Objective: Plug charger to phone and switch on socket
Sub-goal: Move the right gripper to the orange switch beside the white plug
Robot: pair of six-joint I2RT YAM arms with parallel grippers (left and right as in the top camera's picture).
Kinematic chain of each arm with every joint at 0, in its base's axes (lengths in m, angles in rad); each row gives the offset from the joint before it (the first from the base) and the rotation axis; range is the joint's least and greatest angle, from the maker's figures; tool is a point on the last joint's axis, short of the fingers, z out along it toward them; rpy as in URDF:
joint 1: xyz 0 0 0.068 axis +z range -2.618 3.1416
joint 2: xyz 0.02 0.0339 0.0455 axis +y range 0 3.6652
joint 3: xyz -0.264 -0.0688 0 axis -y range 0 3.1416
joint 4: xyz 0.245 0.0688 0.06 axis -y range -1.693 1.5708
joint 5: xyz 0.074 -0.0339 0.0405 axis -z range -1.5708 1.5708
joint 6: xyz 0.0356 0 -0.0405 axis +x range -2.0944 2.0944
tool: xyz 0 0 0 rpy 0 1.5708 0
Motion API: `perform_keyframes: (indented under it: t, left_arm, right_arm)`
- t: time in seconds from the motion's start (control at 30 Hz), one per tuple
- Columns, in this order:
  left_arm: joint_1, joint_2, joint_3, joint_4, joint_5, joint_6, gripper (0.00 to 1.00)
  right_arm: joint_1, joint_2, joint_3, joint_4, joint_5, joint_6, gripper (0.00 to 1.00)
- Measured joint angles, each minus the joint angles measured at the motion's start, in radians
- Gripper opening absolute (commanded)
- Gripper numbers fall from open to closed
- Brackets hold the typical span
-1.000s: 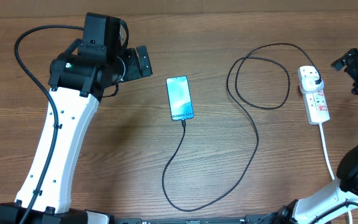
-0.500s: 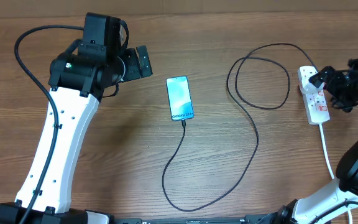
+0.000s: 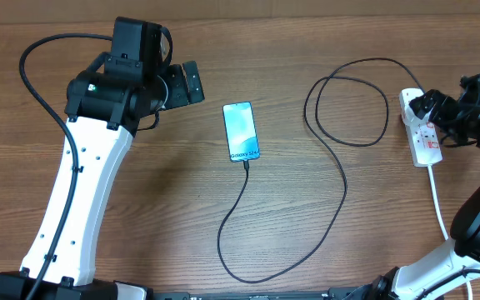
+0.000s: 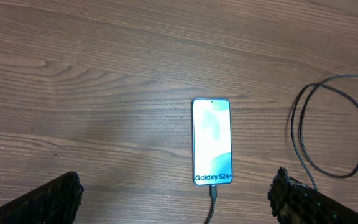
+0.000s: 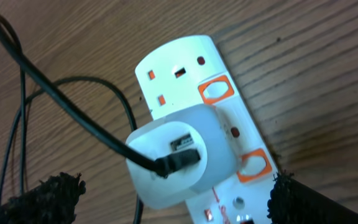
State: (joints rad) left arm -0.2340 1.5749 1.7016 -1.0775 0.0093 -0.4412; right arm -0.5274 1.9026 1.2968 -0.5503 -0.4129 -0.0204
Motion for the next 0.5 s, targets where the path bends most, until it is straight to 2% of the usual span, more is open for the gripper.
perform_keyframes:
  t: [0.5]
  left_arm:
    - [0.000,0.000,0.000,0.000,0.000,0.000,1.00]
  right_arm:
    - [0.025,0.014,-0.026,0.083,-0.002,-0.026,1.00]
